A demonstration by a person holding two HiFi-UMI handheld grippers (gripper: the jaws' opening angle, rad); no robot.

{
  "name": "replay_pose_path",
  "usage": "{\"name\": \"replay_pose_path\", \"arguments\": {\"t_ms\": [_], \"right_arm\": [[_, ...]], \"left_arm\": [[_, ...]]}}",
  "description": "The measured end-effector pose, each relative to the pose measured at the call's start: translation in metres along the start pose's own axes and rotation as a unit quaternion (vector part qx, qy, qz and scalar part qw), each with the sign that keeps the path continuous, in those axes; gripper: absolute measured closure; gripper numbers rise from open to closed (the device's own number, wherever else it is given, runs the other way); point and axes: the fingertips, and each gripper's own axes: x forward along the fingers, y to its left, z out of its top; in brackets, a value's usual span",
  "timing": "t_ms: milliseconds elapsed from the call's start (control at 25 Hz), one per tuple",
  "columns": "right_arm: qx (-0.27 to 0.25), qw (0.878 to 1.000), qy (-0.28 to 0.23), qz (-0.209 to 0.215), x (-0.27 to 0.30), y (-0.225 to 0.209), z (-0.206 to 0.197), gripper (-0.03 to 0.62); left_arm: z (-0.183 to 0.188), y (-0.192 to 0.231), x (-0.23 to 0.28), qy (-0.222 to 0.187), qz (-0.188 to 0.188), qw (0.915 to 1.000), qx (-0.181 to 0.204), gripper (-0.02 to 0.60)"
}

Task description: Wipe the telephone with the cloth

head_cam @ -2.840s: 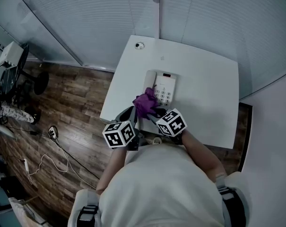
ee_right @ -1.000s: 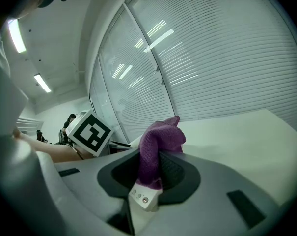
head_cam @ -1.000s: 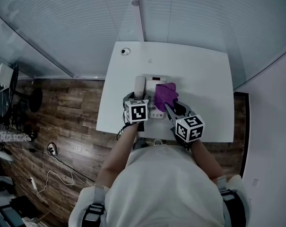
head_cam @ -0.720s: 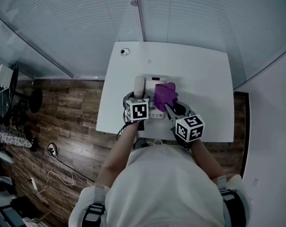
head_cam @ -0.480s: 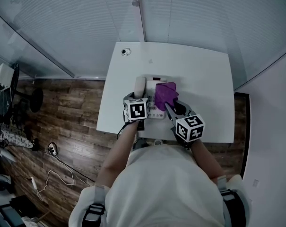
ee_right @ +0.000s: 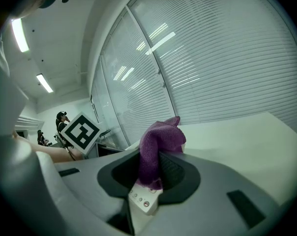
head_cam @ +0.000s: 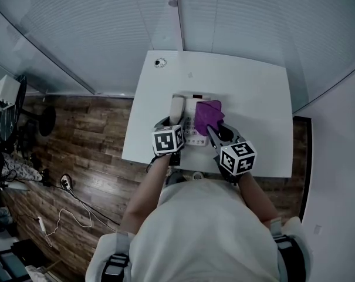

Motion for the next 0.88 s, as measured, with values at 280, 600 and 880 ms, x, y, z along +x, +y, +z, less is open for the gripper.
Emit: {"name": "replay_pose_path", "arguments": {"t_ms": [280,600,880], "right_arm": [[-0.003,1.000,-0.002,0.001,0.002,0.003,0.004,0.494],[-0.012,1.000,-0.015,0.010,0.004,0.008,0.018,0.494],[-0.019,0.999,-0.030,0.030,0.006,0.020,0.036,0.494]], "left_arm": [[0.008,-0.005,-0.025,-0.036,-0.057,0.9958,-0.063,0.354],[0.019,-0.016,-0.059,-0.088,-0.148,0.9756,-0.136,0.354],[0.025,-0.026,-0.083,-0.124,-0.238,0.9423,-0.200,0.354]]}}
